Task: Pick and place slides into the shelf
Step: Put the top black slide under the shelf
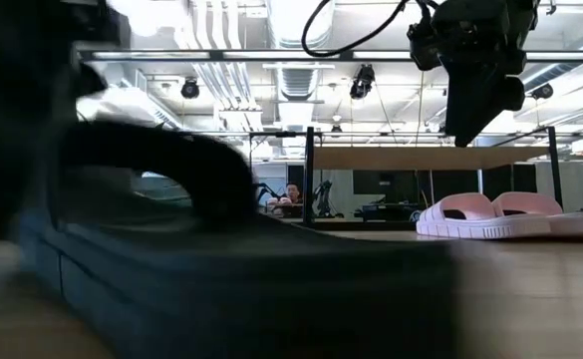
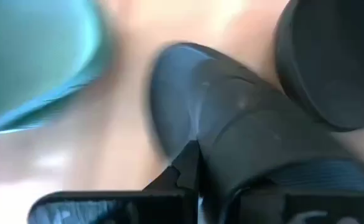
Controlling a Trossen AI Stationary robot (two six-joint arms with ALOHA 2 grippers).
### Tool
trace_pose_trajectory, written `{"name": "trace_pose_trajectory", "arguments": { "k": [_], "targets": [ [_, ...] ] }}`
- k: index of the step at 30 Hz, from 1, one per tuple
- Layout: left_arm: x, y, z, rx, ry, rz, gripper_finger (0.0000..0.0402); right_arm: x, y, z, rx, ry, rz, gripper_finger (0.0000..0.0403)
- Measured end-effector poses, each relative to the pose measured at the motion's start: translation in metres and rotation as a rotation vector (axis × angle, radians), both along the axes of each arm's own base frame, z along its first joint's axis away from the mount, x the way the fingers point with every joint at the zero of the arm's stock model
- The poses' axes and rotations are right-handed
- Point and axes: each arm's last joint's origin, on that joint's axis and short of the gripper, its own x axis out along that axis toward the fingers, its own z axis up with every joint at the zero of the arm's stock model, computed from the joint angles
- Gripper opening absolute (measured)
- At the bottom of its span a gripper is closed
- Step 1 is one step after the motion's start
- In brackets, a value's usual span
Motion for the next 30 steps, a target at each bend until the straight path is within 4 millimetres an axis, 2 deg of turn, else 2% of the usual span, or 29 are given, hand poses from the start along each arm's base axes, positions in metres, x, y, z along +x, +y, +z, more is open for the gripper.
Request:
{"name": "trace_pose_trajectory", "arguments": {
  "k": [2, 5, 6, 8, 10, 13, 20, 25, 30],
  "targets": [
    [-0.003, -0.003, 0.031, -0.079, -0.113, 0.02, 0.0002, 0.0, 0.0, 0.0, -0.003, 0.0, 0.009, 0.0171],
    [-0.006, 0.003, 0.073, -0.117, -0.327, 0.086, 0.0001, 0.0, 0.0, 0.0, -0.007, -0.001, 0.008, 0.0171],
    [-0.004, 0.006, 0.082, -0.107, -0.401, 0.119, 0.0001, 0.0, 0.0, 0.0, -0.011, -0.003, 0.007, 0.0171],
    [0.004, 0.018, 0.089, -0.059, -0.473, 0.169, 0.0001, -0.002, -0.002, 0.003, -0.035, -0.021, -0.019, 0.0171],
    [0.023, 0.029, 0.082, -0.043, -0.487, 0.199, 0.0001, -0.005, -0.004, 0.011, -0.063, -0.068, -0.076, 0.0171],
    [0.057, 0.04, 0.056, -0.018, -0.436, 0.209, 0.0001, -0.017, -0.009, 0.031, -0.096, -0.178, -0.18, 0.0171],
    [0.139, 0.062, 0.013, 0.13, -0.303, 0.253, 0.0, -0.067, -0.025, 0.067, -0.145, -0.331, -0.383, 0.0171],
    [0.185, 0.088, 0.008, 0.198, -0.269, 0.286, 0.0, -0.095, -0.032, 0.08, -0.142, -0.382, -0.404, 0.0171],
    [0.214, 0.115, 0.005, 0.328, -0.192, 0.255, 0.0001, -0.103, -0.034, 0.084, -0.149, -0.406, -0.411, 0.0171]
  ]
}}
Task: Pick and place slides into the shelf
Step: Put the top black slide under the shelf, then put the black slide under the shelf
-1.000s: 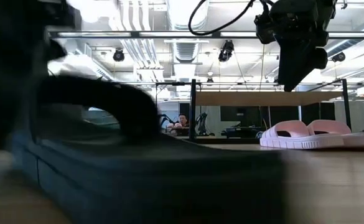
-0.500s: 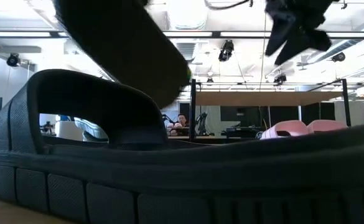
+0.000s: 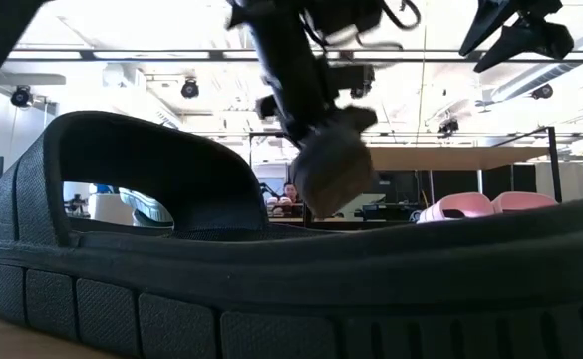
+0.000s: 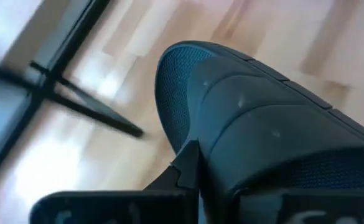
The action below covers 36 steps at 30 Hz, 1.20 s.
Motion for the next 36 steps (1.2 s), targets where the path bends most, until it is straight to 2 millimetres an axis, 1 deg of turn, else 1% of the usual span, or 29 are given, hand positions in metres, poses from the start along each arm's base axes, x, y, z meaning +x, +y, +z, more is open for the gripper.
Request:
{"name": "trace_pose_trajectory", "arguments": {
  "k": [3, 7, 13, 17, 20, 23, 25, 30, 32, 34, 36],
  "targets": [
    [0.008, 0.004, -0.006, 0.036, 0.077, -0.041, 0.0021, 0.002, 0.001, -0.002, -0.013, 0.021, 0.018, 0.0171],
    [0.015, 0.002, -0.011, 0.037, 0.064, -0.065, 0.0073, 0.005, 0.001, -0.008, -0.024, 0.067, 0.03, 0.0171],
    [0.014, 0.009, -0.011, 0.032, 0.066, -0.045, 0.0156, 0.009, 0.002, -0.02, -0.037, 0.132, 0.032, 0.0171],
    [0.014, 0.011, -0.012, 0.029, 0.066, -0.04, 0.019, 0.009, 0.003, -0.027, -0.03, 0.151, 0.034, 0.0171],
    [0.008, 0.005, -0.008, 0.026, 0.104, -0.057, 0.0203, 0.009, 0.003, -0.029, -0.017, 0.161, 0.043, 0.0171],
    [0.003, -0.004, 0.007, 0.025, 0.077, -0.081, 0.0209, 0.009, 0.003, -0.03, -0.019, 0.162, 0.044, 0.0171],
    [0.001, -0.006, 0.016, 0.024, 0.049, -0.085, 0.021, 0.008, 0.003, -0.029, -0.019, 0.162, 0.045, 0.0171],
    [-0.001, -0.003, 0.016, -0.004, 0.036, -0.066, 0.0211, 0.008, 0.003, -0.029, -0.02, 0.161, 0.047, 0.0171],
    [-0.004, -0.006, 0.02, -0.015, 0.049, -0.077, 0.0211, 0.008, 0.003, -0.029, -0.02, 0.161, 0.047, 0.0171],
    [-0.014, -0.013, 0.027, -0.088, 0.103, -0.128, 0.0211, 0.008, 0.003, -0.029, -0.014, 0.162, 0.051, 0.0171],
    [-0.026, -0.025, 0.037, -0.2, 0.122, -0.179, 0.0211, 0.008, 0.004, -0.03, 0.007, 0.167, 0.066, 0.0171]
  ]
}}
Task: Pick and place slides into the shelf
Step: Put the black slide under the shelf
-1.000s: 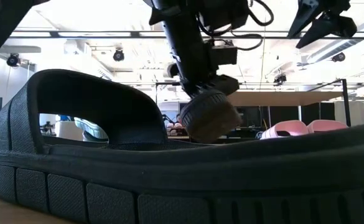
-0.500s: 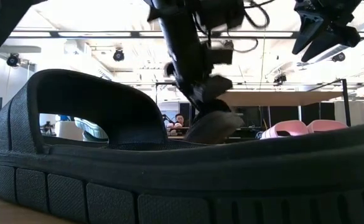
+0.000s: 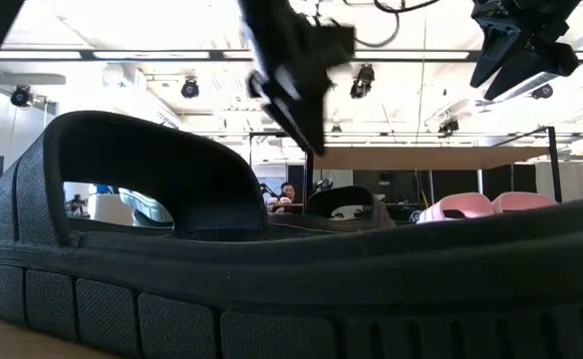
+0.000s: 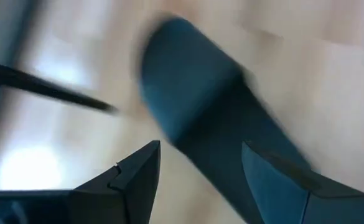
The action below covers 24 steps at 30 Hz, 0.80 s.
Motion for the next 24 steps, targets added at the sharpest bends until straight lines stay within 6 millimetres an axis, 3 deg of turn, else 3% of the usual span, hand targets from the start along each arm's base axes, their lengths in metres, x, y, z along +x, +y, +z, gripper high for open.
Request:
{"name": "trace_pose_trajectory", "arguments": {
  "k": [6, 10, 13, 18, 24],
  "targets": [
    [-0.047, -0.055, 0.03, -0.229, -0.009, -0.171, 0.021, 0.0, 0.001, -0.001, 0.012, 0.015, 0.023, 0.0171],
    [-0.075, -0.081, 0.035, -0.396, -0.046, 0.033, 0.021, 0.0, 0.002, -0.001, 0.059, 0.011, 0.034, 0.0171],
    [-0.094, -0.098, 0.037, -0.474, -0.069, 0.133, 0.021, 0.008, 0.009, -0.002, 0.17, 0.008, 0.161, 0.0171],
    [-0.126, -0.141, 0.031, -0.467, -0.044, 0.034, 0.021, 0.036, 0.042, -0.008, 0.165, -0.061, 0.466, 0.0171],
    [-0.166, -0.177, 0.003, -0.406, -0.009, -0.002, 0.021, 0.078, 0.096, -0.03, 0.008, -0.098, 0.768, 0.0171]
  ]
}}
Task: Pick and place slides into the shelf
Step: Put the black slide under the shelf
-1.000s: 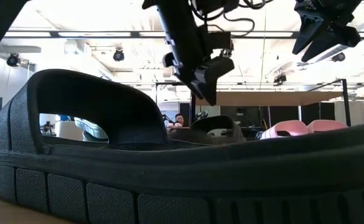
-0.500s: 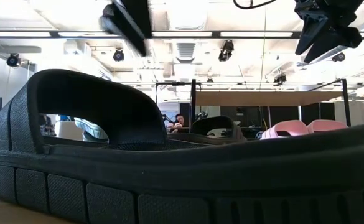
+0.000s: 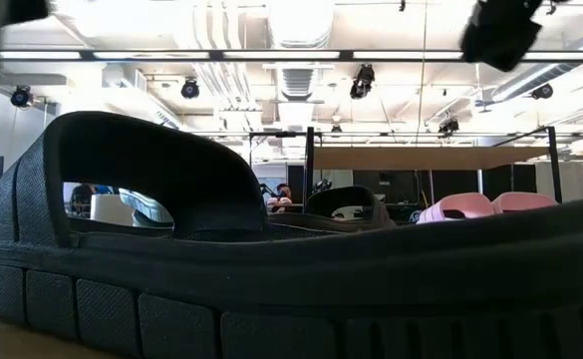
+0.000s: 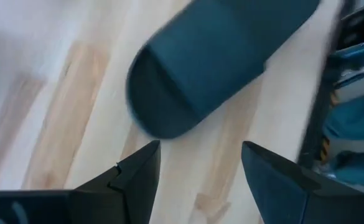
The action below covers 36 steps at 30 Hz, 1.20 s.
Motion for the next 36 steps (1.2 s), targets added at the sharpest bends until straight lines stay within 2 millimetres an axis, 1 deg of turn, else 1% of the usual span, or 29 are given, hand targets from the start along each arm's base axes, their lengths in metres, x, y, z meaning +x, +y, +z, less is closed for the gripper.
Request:
{"name": "trace_pose_trajectory", "arguments": {
  "k": [3, 6, 9, 12, 15, 18, 21, 25, 28, 32, 36],
  "targets": [
    [-0.012, -0.008, -0.012, -0.002, -0.005, 0.053, 0.021, 0.02, 0.023, -0.009, -0.053, -0.02, 0.053, 0.0171],
    [-0.021, -0.015, -0.026, -0.015, -0.027, 0.051, 0.021, 0.043, 0.04, -0.015, -0.105, -0.027, 0.045, 0.0171],
    [-0.025, -0.026, -0.043, -0.076, -0.072, 0.048, 0.021, 0.069, 0.056, -0.018, -0.153, -0.026, 0.059, 0.0171],
    [-0.026, -0.038, -0.062, -0.121, -0.139, 0.034, 0.021, 0.095, 0.072, -0.024, -0.213, -0.025, 0.116, 0.0171],
    [-0.026, -0.041, -0.08, -0.063, -0.169, 0.047, 0.021, 0.118, 0.085, -0.031, -0.238, -0.016, 0.139, 0.0171],
    [-0.023, -0.043, -0.097, -0.011, -0.156, 0.055, 0.021, 0.134, 0.097, -0.042, -0.254, 0.024, 0.149, 0.0171],
    [-0.02, -0.042, -0.115, 0.034, -0.138, 0.082, 0.021, 0.144, 0.108, -0.054, -0.276, 0.068, 0.162, 0.0171],
    [-0.02, -0.04, -0.129, 0.058, -0.175, 0.182, 0.021, 0.155, 0.12, -0.067, -0.296, 0.084, 0.167, 0.0171],
    [-0.02, -0.039, -0.132, 0.071, -0.224, 0.239, 0.021, 0.162, 0.124, -0.075, -0.329, 0.084, 0.148, 0.0171],
    [-0.018, -0.038, -0.131, 0.089, -0.253, 0.221, 0.021, 0.171, 0.125, -0.082, -0.466, 0.057, 0.112, 0.0171],
    [-0.017, -0.039, -0.131, 0.089, -0.259, 0.211, 0.021, 0.179, 0.123, -0.089, -0.517, 0.067, 0.175, 0.0171]
  ]
}}
